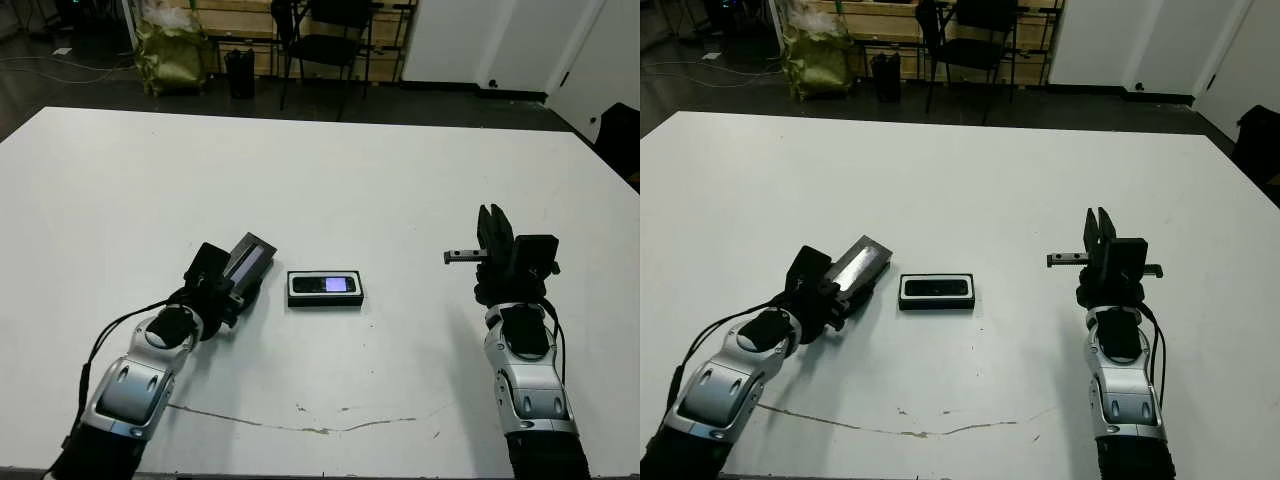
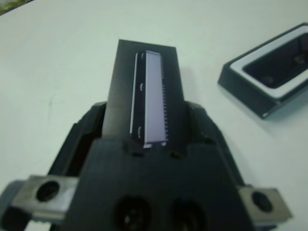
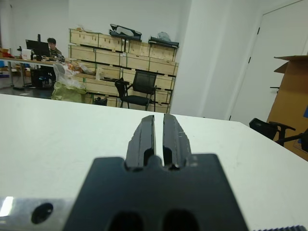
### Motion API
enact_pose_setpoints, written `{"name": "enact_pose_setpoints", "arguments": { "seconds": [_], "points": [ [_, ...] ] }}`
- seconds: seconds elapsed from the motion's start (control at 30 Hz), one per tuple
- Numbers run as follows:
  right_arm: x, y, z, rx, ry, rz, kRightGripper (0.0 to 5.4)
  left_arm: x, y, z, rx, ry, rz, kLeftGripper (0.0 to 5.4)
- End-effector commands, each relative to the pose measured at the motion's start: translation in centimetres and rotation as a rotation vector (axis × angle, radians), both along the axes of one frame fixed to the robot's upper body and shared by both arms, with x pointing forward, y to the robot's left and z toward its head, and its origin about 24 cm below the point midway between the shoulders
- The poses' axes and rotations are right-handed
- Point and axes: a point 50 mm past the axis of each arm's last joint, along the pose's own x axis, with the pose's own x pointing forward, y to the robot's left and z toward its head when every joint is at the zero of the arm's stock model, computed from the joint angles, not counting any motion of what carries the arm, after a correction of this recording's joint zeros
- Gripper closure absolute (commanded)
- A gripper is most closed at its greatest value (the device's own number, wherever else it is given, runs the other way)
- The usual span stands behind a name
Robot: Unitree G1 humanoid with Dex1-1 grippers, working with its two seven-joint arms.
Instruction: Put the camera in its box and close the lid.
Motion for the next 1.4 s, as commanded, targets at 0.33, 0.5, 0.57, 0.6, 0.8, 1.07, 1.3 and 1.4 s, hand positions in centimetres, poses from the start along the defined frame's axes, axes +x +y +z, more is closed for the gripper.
{"name": "enact_pose_setpoints", "arguments": {
  "seconds": [0.33, 0.5, 0.57, 0.6, 0.8, 1.07, 1.3, 1.4],
  "points": [
    [-0.1, -0.3, -0.4, 0.000, 0.021, -0.011, 5.40, 3.9, 4.4, 7.1, -0.186, -0.202, -0.046, 2.67],
    [-0.1, -0.3, -0.4, -0.006, 0.020, -0.014, 5.40, 5.2, 5.8, 9.0, -0.352, -0.189, -0.133, 2.67],
    [-0.1, -0.3, -0.4, -0.008, 0.023, -0.014, 5.40, 5.7, 6.2, 9.5, -0.441, -0.133, -0.148, 2.67],
    [-0.1, -0.3, -0.4, -0.010, 0.024, -0.015, 5.40, 5.9, 6.3, 9.8, -0.493, -0.089, -0.159, 2.67],
    [0.0, -0.3, -0.5, -0.025, 0.026, -0.010, 5.40, 6.6, 6.5, 11.0, -0.589, 0.052, -0.278, 2.67],
    [0.0, -0.2, -0.5, -0.012, 0.024, -0.007, 5.40, 7.5, 6.2, 11.3, -0.423, 0.092, -0.435, 2.67],
    [0.1, -0.3, -0.5, -0.018, 0.030, -0.010, 5.40, 8.3, 4.9, 10.6, -0.262, 0.107, -0.529, 2.68],
    [0.1, -0.3, -0.4, -0.013, 0.028, -0.011, 5.40, 8.4, 4.2, 10.2, -0.185, 0.087, -0.558, 2.68]
  ]
}}
